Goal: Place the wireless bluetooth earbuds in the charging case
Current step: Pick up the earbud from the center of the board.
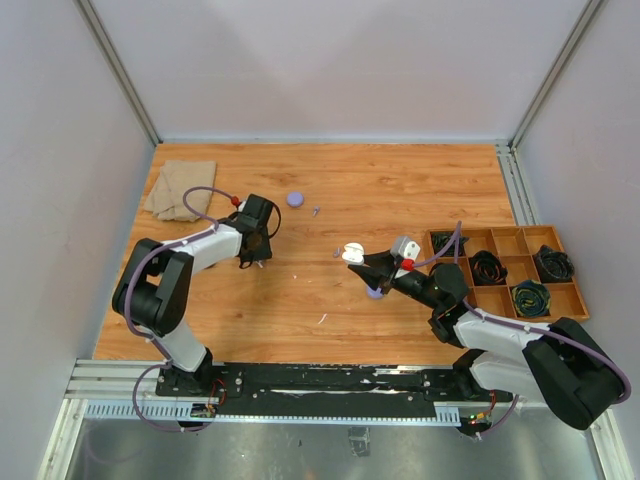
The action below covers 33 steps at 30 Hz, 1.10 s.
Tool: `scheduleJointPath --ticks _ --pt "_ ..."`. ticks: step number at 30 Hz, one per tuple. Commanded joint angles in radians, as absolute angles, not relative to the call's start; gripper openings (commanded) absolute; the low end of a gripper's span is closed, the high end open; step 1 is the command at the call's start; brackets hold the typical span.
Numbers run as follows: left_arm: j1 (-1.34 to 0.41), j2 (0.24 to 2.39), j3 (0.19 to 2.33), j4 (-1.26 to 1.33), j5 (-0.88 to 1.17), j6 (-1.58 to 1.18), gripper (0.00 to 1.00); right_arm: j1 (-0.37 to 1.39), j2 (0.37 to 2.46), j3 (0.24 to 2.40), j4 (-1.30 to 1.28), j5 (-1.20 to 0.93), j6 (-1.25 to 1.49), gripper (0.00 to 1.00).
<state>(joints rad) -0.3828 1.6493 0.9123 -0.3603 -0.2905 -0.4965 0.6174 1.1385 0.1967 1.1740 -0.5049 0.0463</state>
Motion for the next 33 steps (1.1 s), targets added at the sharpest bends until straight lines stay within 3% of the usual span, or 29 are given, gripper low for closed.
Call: scheduleJointPath --ticks 1,33 --pt "-0.376 1.673 0.946 -0.341 -0.257 -0.483 0.39 0.601 1.143 0.18 1.224 -0.506 0.025 0.04" --pt "-0.401 1.749 1.038 -0.502 -0.252 -0.434 0.36 0.601 1.148 0.186 1.216 -0.511 0.031 0.04"
